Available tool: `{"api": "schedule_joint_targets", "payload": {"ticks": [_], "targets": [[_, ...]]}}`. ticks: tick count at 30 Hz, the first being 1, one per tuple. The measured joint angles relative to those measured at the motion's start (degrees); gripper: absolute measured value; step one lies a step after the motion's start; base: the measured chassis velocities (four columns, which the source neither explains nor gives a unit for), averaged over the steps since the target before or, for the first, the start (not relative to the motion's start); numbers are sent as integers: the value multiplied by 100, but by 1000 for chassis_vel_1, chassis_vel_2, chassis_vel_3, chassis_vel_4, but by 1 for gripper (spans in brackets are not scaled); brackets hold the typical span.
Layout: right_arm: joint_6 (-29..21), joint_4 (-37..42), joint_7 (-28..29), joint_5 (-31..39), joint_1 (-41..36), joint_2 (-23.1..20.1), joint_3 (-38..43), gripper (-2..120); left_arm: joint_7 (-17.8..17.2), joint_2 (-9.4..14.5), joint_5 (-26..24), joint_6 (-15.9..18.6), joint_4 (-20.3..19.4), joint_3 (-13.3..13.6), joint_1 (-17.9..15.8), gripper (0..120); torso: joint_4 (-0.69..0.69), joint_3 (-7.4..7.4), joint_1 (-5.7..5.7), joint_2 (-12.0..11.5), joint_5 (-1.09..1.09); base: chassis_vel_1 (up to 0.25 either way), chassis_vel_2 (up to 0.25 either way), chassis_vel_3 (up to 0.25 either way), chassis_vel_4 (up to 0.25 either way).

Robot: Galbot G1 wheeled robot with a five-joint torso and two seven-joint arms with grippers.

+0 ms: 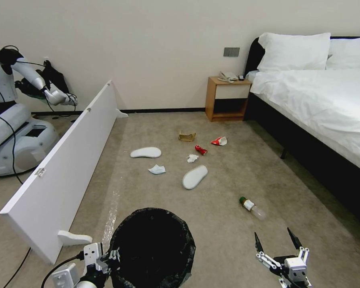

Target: Pick up the trash bin, then pick up the garbage from the floor and place it into the trash bin.

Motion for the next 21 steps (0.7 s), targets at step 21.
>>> {"api": "schedule_joint_targets", "payload": {"ticks": [21], "targets": [[-9,-29,-12,35,35,-24,-2,100,-11,-15,10,1,31,33,-45,4,-2,0,0,0,1,-163,161,161,-161]]}}
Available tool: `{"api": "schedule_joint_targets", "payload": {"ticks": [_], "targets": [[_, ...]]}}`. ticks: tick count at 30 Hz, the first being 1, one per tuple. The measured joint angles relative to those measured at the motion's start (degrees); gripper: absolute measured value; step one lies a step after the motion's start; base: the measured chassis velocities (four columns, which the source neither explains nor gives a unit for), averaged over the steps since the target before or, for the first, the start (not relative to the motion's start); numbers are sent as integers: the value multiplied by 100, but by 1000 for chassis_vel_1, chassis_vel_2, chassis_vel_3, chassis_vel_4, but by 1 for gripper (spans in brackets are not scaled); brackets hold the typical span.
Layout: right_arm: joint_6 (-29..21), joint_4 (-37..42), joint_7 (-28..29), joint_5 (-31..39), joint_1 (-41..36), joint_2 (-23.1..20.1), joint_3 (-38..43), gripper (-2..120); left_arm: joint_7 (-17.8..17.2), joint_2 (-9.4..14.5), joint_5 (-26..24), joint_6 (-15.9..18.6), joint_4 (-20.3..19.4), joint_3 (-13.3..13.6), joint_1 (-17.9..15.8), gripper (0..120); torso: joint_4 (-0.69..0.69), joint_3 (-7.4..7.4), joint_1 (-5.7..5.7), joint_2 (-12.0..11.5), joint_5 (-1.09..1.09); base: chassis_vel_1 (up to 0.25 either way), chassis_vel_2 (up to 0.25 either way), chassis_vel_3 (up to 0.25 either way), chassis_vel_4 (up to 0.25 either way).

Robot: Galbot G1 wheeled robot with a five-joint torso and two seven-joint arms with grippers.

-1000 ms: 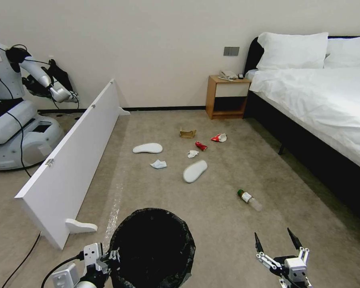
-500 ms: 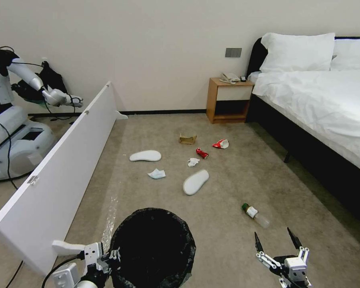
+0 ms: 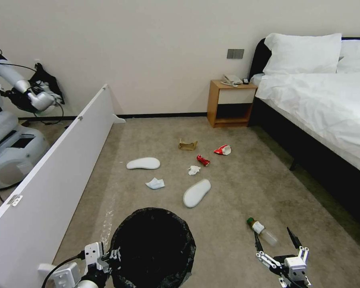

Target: Pick up the trash bin, then pick up the garbage from the floor and place it into the trash bin.

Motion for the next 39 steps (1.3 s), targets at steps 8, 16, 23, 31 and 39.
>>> {"api": "schedule_joint_targets", "payload": {"ticks": [8,16,23,31,39], "targets": [[-4,-15,3,-21,31,-2,-2,100,-6,-4,5,5,10,6,-15,4,1,0,0,0,-1,-147,143,144,-142],[-15,-11,13,-23,36,-14,-10,100,-10,-11,6,10,11,14,-20,4,1,0,0,0,-1,-40,64,53,-49],[-17,4,14,-18,35,-21,-12,100,-14,-25,12,13,-3,25,-16,4,1,0,0,0,0,0,0,0,0],[-17,31,30,-31,13,-33,-13,100,-15,-35,29,15,-35,30,17,4,1,0,0,0,0,0,0,0,0],[-40,22,138,-115,21,-67,21,100,-15,-41,37,15,-57,18,55,4,1,0,0,0,0,0,0,0,0]]}}
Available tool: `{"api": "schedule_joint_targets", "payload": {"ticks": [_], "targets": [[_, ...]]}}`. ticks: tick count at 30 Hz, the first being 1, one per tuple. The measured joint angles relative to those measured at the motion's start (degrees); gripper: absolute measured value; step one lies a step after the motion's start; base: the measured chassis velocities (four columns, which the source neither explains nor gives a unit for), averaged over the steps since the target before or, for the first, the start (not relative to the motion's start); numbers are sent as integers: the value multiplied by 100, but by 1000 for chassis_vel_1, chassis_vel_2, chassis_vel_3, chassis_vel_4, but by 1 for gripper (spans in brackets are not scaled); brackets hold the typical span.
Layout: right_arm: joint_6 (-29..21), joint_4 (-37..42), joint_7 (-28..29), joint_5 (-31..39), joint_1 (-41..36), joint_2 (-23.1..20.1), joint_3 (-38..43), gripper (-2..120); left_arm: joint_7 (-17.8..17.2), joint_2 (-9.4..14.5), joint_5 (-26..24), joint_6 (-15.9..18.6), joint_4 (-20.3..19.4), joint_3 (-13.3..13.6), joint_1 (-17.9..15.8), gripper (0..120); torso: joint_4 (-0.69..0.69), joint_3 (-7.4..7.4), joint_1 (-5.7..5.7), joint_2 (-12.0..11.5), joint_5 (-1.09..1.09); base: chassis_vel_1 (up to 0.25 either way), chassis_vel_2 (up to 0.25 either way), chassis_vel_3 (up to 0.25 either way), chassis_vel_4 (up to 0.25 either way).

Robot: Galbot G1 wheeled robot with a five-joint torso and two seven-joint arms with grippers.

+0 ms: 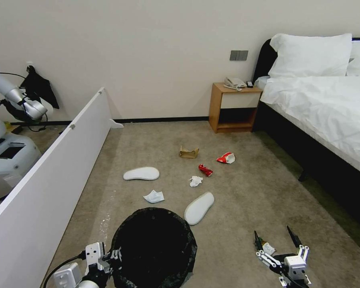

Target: Pick up the trash bin, then pick up the garbage from the floor and place it into the trash bin.

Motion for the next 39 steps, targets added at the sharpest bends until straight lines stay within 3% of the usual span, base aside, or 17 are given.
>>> {"api": "schedule_joint_targets", "payload": {"ticks": [4,9,12,15,17,23,29,36,39], "targets": [[-252,-20,214,-116,37,-202,89,100,0,2,3,0,-21,-13,29,4,0,0,0,0,0,0,0,0,0],[-1079,-55,1166,-405,23,-751,-44,100,7,-17,26,0,-33,-59,69,4,0,0,0,0,1,0,0,0,0],[-1379,-92,1217,-235,72,-963,-96,100,14,-51,51,-1,-48,-66,100,4,0,0,0,0,-1,0,0,0,0],[-1552,-220,1109,83,193,-1126,-106,100,18,-90,87,-3,-66,-67,134,4,1,0,0,0,0,0,0,0,0],[-1603,-511,672,410,401,-1246,-32,100,20,-123,115,-6,-85,-77,163,4,0,0,0,0,0,0,0,0,0],[-1671,-1625,176,323,1144,-1537,-16,100,20,-198,173,-24,-114,-175,250,4,0,0,0,0,0,0,0,0,0],[-1646,-2815,235,-150,1680,-1713,-399,100,21,-263,229,-41,-153,-234,322,4,-1,0,0,0,1,0,0,0,0],[-1803,-3207,159,-140,1998,-1719,-759,100,21,-347,293,-43,-190,-242,326,4,1,0,0,0,0,0,0,0,0],[-2511,-3398,167,-55,2224,-1657,-1013,100,21,-386,315,-45,-241,-268,358,4,0,1,0,0,0,0,0,0,0]]}}
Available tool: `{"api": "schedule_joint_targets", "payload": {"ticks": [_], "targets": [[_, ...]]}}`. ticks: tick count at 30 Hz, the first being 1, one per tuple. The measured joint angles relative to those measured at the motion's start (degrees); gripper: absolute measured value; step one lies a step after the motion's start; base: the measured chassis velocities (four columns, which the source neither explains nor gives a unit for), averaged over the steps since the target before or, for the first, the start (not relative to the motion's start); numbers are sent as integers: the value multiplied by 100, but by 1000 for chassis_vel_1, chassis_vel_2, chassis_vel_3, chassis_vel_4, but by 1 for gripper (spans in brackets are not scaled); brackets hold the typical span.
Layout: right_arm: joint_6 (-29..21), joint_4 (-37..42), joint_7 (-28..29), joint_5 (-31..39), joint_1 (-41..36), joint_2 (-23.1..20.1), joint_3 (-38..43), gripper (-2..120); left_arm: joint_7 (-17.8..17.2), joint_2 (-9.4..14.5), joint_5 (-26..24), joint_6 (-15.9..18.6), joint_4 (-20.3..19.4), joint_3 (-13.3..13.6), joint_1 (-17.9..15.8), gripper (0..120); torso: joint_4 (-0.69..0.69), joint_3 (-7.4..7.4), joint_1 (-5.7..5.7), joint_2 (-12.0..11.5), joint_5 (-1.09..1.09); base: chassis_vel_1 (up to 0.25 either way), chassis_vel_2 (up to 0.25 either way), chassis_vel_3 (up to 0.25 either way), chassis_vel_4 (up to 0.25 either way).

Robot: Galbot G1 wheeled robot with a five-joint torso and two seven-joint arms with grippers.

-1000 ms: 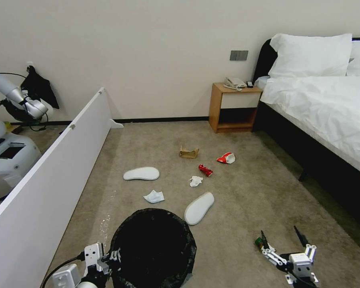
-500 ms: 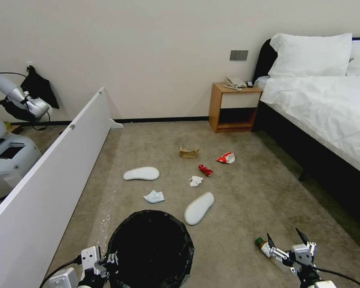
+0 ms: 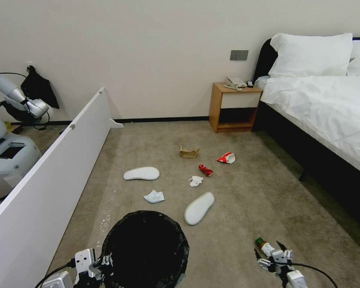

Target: Pick up the trash bin, then pick up the garbage from the floor and place it into the trash bin.

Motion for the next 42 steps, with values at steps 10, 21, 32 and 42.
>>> {"api": "schedule_joint_targets", "payload": {"ticks": [10,21,32,42], "targets": [[-672,-446,-190,-299,344,87,-53,100,1,-34,43,-9,-60,-23,55,4,0,0,0,0,0,0,0,0,0],[-763,-1022,-167,-1187,634,135,295,100,10,-55,100,-31,-125,12,127,4,0,0,0,0,0,0,0,0,0],[-751,-1220,-149,-1390,747,117,511,100,18,-72,143,-51,-179,33,192,4,-1,-1,0,0,0,0,0,0,0],[-666,-1568,-137,-1578,996,168,569,100,19,-80,158,-56,-232,26,234,4,0,-1,0,0,1,0,0,0,0]]}}
